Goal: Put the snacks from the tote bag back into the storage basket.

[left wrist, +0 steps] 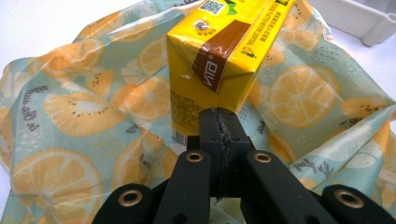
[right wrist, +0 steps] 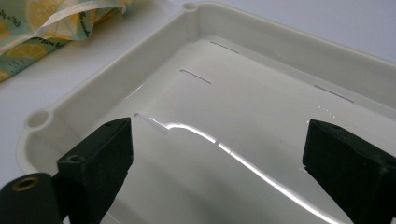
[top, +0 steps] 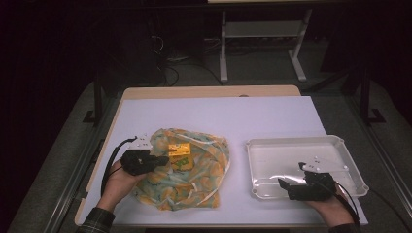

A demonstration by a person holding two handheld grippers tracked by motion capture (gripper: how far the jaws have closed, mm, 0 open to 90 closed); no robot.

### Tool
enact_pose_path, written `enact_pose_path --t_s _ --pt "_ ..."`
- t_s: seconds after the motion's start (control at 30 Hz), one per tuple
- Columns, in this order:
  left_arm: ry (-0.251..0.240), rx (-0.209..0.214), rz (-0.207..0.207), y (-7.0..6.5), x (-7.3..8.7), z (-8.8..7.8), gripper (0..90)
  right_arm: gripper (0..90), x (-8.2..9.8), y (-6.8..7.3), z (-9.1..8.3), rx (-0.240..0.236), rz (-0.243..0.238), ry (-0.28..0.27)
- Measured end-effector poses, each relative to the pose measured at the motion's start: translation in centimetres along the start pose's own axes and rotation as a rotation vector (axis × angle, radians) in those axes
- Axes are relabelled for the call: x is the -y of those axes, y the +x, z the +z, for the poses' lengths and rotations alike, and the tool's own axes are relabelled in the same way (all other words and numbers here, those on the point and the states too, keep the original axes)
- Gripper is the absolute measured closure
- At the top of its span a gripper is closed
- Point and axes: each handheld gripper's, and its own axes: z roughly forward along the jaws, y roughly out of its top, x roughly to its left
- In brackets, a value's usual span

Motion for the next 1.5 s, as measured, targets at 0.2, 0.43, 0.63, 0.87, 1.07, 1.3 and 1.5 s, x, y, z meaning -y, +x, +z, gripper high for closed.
enact_pose_path --t_s 0.2,0.43,0.63,0.87,1.07,1.3,1.5 --pt "0.000 0.012 0.020 -0.5 -0.3 0.1 89.8 8.1 0.0 0.0 0.0 0.001 0.001 0.001" --pt "0.003 0.024 0.030 -1.1 -0.5 0.3 89.8 8.1 0.0 0.0 0.0 0.000 0.000 0.001" --pt "0.005 0.031 0.037 -1.4 -0.6 0.5 89.8 8.1 0.0 0.0 0.0 0.000 0.000 0.002" --pt "0.008 0.045 0.044 -1.9 -0.8 0.8 89.8 8.1 0.0 0.0 0.0 -0.001 -0.001 0.001" --pt "0.011 0.052 0.060 -2.2 -1.0 1.0 89.8 8.1 0.0 0.0 0.0 -0.001 0.000 0.003" --pt "0.020 0.065 0.076 -2.8 -1.3 1.5 89.8 8.1 0.0 0.0 0.1 -0.003 0.001 0.006" --pt "0.026 0.074 0.090 -3.3 -1.5 2.0 89.8 8.1 0.0 0.0 0.1 -0.004 -0.001 0.007"
